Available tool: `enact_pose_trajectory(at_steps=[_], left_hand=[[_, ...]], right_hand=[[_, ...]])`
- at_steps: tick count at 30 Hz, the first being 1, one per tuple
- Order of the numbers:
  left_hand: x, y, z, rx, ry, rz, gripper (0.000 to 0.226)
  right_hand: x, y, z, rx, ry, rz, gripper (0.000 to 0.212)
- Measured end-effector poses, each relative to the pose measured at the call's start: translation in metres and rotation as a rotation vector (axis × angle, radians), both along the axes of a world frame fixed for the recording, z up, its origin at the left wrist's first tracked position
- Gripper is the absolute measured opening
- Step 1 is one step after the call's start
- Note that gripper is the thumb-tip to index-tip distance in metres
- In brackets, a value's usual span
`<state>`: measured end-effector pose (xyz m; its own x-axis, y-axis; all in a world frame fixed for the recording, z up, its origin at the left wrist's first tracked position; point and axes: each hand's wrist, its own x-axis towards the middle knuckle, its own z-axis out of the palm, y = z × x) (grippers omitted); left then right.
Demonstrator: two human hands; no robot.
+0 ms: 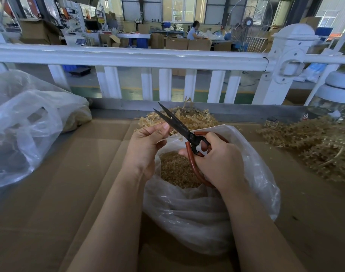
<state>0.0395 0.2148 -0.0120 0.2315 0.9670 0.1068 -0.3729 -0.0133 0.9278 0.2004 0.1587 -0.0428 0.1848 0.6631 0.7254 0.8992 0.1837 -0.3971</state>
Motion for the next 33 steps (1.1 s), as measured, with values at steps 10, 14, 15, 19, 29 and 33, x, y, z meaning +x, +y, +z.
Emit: enact_pose_trajectory(at_steps=[10, 14, 15, 19, 29, 33], left_hand=[[0.001, 0.003, -0.001, -0.085, 0.017, -0.005, 0.006], [0.001, 0.002, -0.004, -0.113, 0.078, -0.061, 0.006], [0.001, 0.001, -0.005, -0.117, 0.093, -0.074, 0.009], [0.000, 0.001, -0.006, -0.122, 0.127, -0.120, 0.024], [0.002, 0.001, -0.008, -0.069, 0.141, -0.185, 0.021], [0.004, 0.000, -0.007, -0.051, 0.100, -0.163, 0.023]], right_hand=[[0.003, 0.002, -0.002, -0.166, 0.220, 0.060, 0.051], [0.003, 0.007, -0.002, -0.223, 0.414, 0.129, 0.024], [0.003, 0.008, -0.002, -0.226, 0.465, 0.152, 0.019], [0.001, 0.008, 0.001, -0.213, 0.662, 0.237, 0.011], [0.000, 0.010, 0.004, -0.201, 0.885, 0.293, 0.007], [0.002, 0.009, 0.006, -0.189, 0.892, 0.297, 0.009]])
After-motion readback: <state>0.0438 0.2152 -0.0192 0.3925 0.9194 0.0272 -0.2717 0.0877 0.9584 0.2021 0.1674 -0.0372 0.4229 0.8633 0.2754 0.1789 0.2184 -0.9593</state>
